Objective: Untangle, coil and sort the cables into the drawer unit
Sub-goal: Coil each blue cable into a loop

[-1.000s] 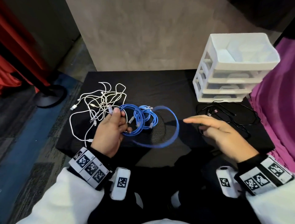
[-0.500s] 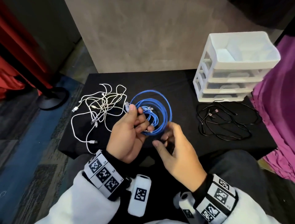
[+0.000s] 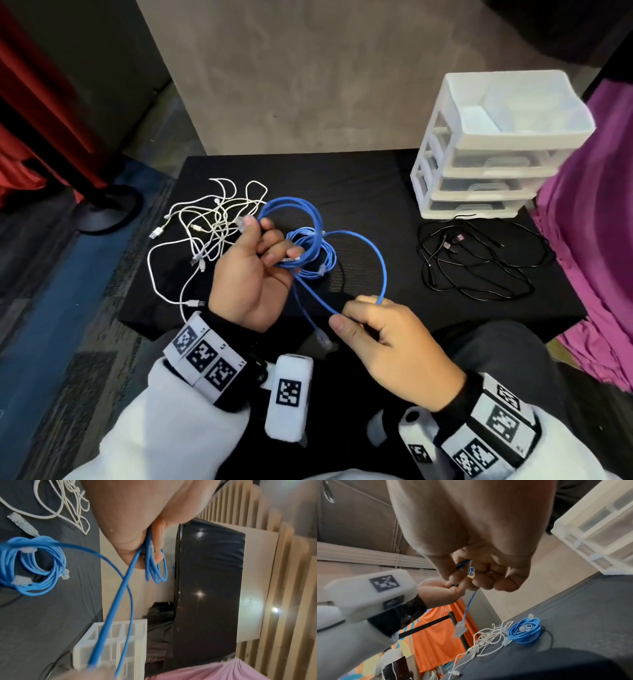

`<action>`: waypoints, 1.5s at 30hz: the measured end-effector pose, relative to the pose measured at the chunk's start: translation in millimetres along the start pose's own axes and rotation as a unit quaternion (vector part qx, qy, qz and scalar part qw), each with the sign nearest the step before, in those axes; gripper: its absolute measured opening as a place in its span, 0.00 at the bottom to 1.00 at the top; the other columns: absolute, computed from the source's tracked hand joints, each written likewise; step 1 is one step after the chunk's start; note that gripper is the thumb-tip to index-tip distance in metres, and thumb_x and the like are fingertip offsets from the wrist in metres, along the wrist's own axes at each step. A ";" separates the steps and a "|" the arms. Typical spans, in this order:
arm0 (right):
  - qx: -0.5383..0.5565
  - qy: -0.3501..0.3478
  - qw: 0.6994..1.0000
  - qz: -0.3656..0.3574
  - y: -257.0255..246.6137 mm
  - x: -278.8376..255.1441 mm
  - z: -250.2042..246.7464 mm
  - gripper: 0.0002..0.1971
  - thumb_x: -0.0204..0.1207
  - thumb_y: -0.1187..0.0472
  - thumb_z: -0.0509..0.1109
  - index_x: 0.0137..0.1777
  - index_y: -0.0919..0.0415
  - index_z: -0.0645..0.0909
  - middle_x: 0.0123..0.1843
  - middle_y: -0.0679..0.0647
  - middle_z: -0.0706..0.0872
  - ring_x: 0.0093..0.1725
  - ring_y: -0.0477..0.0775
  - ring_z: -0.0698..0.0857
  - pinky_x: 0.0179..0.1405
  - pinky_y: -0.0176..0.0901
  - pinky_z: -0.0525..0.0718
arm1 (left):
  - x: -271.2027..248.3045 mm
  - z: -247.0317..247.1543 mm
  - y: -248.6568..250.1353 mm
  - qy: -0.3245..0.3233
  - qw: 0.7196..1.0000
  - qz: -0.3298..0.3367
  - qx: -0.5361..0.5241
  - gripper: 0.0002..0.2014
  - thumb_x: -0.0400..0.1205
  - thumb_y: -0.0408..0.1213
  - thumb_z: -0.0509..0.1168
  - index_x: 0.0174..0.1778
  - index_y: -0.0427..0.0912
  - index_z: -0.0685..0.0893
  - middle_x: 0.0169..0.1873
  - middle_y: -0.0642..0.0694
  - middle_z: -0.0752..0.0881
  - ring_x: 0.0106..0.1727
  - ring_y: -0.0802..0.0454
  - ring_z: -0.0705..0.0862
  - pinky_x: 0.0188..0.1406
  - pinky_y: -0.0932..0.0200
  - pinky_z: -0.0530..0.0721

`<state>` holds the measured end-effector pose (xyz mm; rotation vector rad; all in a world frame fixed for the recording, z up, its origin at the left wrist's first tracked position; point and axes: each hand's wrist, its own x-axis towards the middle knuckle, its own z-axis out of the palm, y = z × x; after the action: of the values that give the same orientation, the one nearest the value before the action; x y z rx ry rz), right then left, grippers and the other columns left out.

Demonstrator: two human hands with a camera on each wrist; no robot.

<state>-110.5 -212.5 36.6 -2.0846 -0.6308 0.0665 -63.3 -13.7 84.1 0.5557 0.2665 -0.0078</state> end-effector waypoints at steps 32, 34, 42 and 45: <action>0.466 0.195 0.854 0.127 4.5 35.4 -36.3 0.08 0.85 0.62 0.69 0.61 0.57 0.85 0.37 0.51 0.78 0.31 0.49 0.72 0.41 0.45 0.73 | -25.8 -5.9 -20.4 -0.032 0.967 -0.071 0.244 0.17 0.93 0.46 0.52 0.44 0.42 0.77 0.28 0.52 0.61 0.22 0.60 0.60 0.23 0.65 0.69; 0.546 0.225 0.796 0.136 10.5 39.4 -60.4 0.11 0.88 0.64 0.65 0.66 0.52 0.80 0.36 0.51 0.75 0.29 0.48 0.71 0.41 0.46 0.78 | -19.0 -11.6 -10.5 -0.009 0.969 -0.055 0.239 0.17 0.93 0.47 0.52 0.43 0.43 0.77 0.26 0.53 0.61 0.20 0.62 0.60 0.21 0.66 0.66; 0.529 0.242 0.797 0.161 31.0 39.0 -98.8 0.09 0.91 0.58 0.63 0.58 0.59 0.84 0.38 0.51 0.77 0.33 0.49 0.76 0.42 0.44 0.84 | -1.0 -35.0 6.2 0.060 0.960 -0.004 0.273 0.18 0.94 0.47 0.51 0.42 0.43 0.76 0.24 0.54 0.63 0.20 0.61 0.59 0.20 0.67 0.65; 0.543 0.249 0.787 0.156 30.6 40.1 -101.3 0.11 0.91 0.54 0.64 0.60 0.58 0.85 0.38 0.50 0.77 0.33 0.48 0.75 0.40 0.42 0.84 | 2.6 -38.9 3.1 0.069 0.948 0.003 0.312 0.18 0.94 0.46 0.52 0.43 0.43 0.76 0.24 0.54 0.64 0.20 0.62 0.59 0.19 0.67 0.65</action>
<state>-34.4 -285.6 77.6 -0.9619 0.1251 0.0457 -70.1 9.4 53.3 1.1906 0.4025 -0.0495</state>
